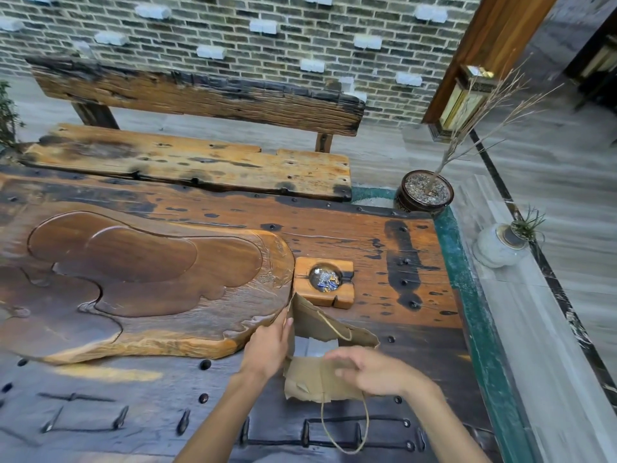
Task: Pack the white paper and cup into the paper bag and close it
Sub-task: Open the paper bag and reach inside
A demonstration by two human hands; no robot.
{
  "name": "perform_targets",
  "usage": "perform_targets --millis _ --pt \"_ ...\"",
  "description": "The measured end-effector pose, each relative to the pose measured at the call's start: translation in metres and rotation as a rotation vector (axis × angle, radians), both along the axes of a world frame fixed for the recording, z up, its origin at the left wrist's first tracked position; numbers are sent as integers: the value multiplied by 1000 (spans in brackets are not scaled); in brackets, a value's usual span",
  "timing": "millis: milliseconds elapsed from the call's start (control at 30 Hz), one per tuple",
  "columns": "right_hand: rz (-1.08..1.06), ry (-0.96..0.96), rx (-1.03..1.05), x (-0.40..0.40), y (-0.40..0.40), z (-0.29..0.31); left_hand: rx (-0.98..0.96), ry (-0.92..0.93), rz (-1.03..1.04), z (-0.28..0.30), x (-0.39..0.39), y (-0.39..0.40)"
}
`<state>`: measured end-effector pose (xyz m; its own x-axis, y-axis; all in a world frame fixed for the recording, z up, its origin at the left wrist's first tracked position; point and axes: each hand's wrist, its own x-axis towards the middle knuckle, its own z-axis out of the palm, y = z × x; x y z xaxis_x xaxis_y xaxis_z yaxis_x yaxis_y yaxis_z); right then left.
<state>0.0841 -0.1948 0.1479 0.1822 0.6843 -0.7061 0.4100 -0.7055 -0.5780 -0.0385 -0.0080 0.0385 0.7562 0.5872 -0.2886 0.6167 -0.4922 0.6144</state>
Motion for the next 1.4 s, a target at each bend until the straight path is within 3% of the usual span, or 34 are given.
perform_targets --millis 367,667,933,1200,1400 --pt "-65 -439 -229 6 42 -73 -40 -42 -15 0 -4 -1" --pt "-1 -379 -294 32 42 -77 -24 -11 -36 6 -2 -1" --pt "156 -260 -474 44 38 -74 0 -7 -61 16 -2 -10" --pt "28 -327 -561 46 40 -79 -25 7 -51 11 -8 -17" --pt "24 -238 -603 41 58 -85 -55 -23 -64 14 -3 -23"
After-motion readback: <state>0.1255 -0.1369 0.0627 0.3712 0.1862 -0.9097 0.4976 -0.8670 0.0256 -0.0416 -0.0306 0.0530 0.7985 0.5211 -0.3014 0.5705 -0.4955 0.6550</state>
